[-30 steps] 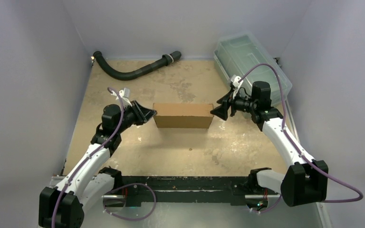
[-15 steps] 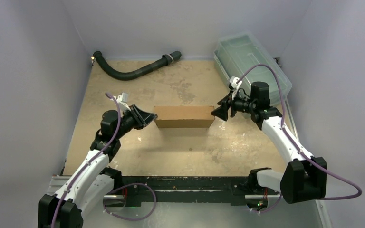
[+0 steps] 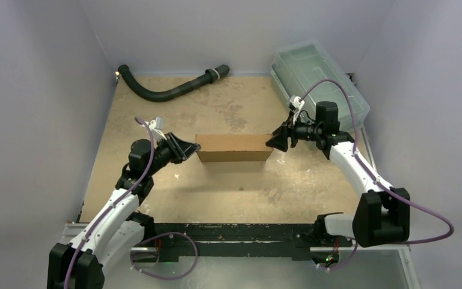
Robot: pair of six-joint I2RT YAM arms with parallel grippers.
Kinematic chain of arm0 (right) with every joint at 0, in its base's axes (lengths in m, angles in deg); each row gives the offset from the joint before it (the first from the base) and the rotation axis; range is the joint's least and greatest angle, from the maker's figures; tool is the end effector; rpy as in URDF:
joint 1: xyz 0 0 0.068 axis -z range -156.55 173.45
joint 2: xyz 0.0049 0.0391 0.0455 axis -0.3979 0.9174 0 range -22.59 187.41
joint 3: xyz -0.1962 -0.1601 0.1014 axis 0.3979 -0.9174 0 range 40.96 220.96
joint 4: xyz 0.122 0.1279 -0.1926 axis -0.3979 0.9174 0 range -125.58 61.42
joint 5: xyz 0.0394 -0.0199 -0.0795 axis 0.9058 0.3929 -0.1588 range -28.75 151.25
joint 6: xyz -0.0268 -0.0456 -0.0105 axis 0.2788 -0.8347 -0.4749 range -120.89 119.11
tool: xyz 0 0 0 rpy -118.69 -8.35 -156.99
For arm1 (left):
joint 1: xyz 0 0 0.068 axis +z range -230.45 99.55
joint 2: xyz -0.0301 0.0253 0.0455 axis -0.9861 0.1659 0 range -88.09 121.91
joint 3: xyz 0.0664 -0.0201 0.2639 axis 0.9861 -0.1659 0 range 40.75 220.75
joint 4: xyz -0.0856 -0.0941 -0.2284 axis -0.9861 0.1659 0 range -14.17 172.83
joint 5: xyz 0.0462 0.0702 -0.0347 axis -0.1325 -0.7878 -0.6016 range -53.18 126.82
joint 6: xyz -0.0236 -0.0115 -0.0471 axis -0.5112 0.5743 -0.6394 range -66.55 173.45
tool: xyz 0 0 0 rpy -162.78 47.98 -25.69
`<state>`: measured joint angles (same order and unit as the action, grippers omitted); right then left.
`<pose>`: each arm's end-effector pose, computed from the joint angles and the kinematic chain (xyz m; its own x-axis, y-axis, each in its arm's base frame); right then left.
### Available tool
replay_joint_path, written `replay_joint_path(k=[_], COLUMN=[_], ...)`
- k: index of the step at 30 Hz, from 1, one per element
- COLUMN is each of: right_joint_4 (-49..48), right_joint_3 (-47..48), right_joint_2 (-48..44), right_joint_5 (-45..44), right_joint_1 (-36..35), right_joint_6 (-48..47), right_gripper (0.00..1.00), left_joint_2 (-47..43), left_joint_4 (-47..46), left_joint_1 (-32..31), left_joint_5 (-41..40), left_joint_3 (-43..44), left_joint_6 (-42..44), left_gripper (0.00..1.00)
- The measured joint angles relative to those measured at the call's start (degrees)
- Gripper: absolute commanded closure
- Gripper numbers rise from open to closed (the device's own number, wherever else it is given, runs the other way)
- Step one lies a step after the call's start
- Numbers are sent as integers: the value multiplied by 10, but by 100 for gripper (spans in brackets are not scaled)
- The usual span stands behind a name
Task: Fold the paper box
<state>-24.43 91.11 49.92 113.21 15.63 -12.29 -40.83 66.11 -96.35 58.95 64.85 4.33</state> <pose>0.2637 0.0645 0.2746 -0.3913 -0.1766 -0.9032 -0.8280 0.4960 0.2617 0.1825 -0.0659 0.2413 -0.6046 -0.5561 -0.5704 0.2277 0.5655 -0.7927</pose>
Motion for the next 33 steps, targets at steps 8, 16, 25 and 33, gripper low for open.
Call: replay_joint_path(k=[8, 16, 25, 33], right_joint_4=[2, 13, 57, 117], right_joint_3=[18, 26, 30, 30], right_joint_2=[21, 23, 56, 0], right_joint_5=[27, 14, -105, -120], right_joint_1=[7, 0, -43, -28], right_joint_6=[20, -26, -110, -188], right_gripper=[70, 72, 31, 20], left_joint_2=[-8, -64, -144, -138], left_joint_4=[9, 175, 288, 280], left_joint_1=[-4, -14, -14, -14], left_joint_5=[-4, -45, -89, -38], left_joint_3=[1, 49, 73, 67], left_joint_6=[2, 36, 70, 74], left_gripper=[68, 54, 47, 46])
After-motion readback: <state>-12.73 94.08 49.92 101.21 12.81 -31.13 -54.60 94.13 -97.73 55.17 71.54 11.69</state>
